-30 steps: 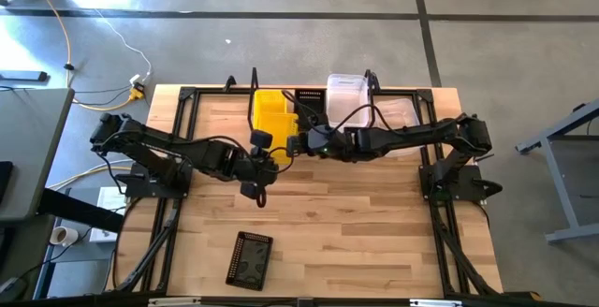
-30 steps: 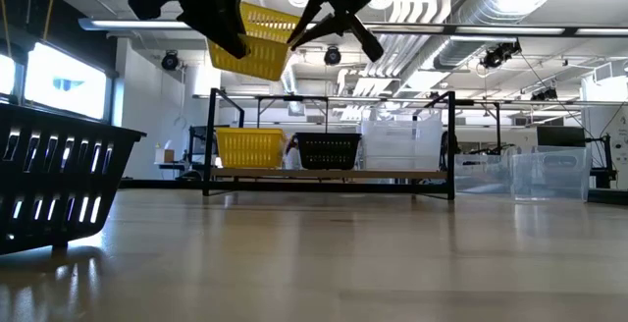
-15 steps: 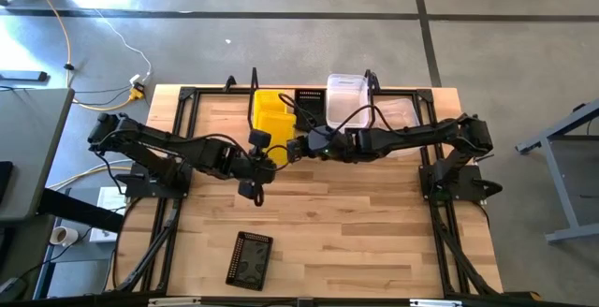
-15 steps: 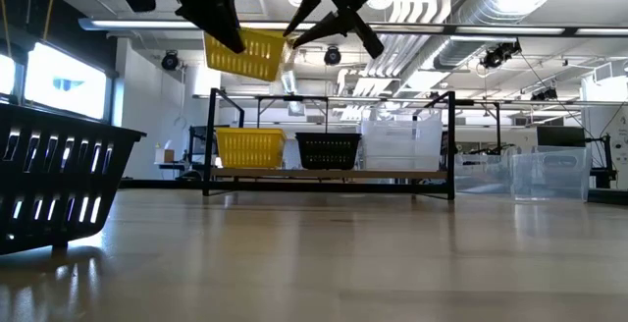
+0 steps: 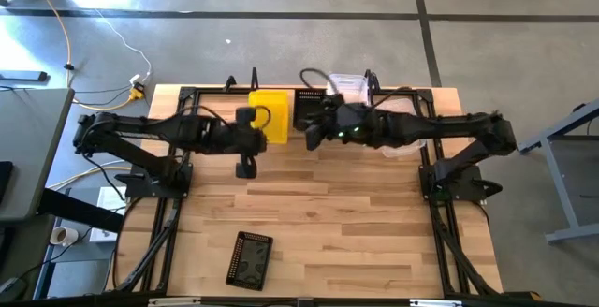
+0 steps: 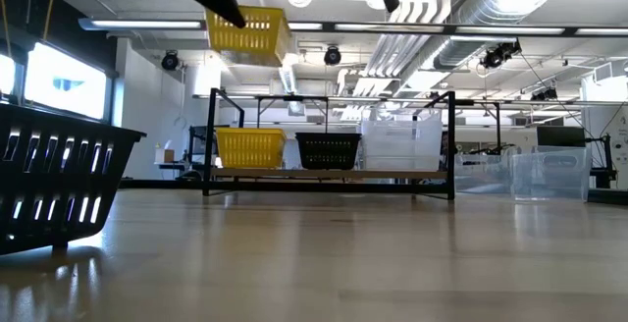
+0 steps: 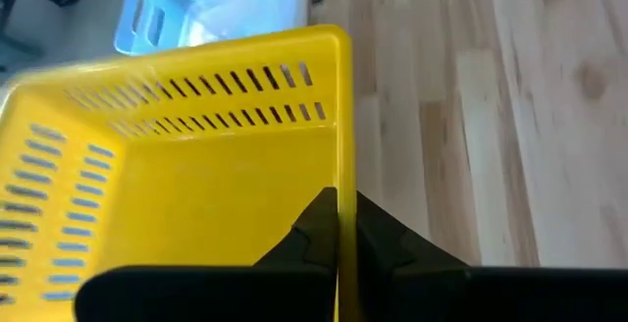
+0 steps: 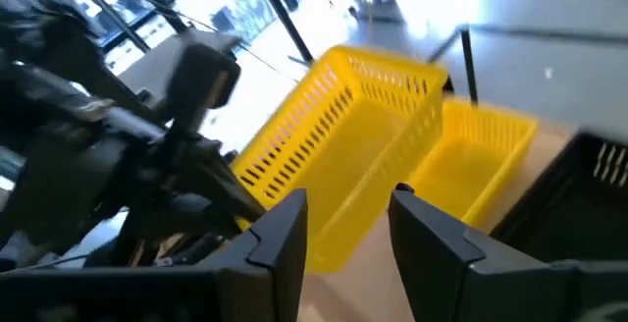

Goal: Stack baskets on shelf by color
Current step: Stack the yellow bin on top of the yellow bin on the shelf

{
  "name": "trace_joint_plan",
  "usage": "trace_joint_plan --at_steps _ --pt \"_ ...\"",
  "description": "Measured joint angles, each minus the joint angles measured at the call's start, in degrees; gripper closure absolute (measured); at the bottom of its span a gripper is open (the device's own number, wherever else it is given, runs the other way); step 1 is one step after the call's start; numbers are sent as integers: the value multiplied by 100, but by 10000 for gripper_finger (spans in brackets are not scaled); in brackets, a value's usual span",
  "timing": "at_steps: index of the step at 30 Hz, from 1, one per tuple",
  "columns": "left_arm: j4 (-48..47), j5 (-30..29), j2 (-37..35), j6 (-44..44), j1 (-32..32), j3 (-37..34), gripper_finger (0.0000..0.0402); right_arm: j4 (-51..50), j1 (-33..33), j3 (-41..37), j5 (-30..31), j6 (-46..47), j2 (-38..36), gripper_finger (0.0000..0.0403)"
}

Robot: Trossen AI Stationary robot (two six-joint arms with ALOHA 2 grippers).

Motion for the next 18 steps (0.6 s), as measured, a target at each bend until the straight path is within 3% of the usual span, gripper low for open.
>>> trace_joint_plan --at_steps 7,12,18 --pt "868 798 -239 89 775 -286 401 -88 -230 2 -47 -921 -673 273" --pt "1736 1255 -307 456 1200 -849 401 -246 -400 2 -38 -1223 -1013 273" --pt "2136 1846 -313 664 1724 -1312 401 -441 -584 1 -57 -1383 -1192 273"
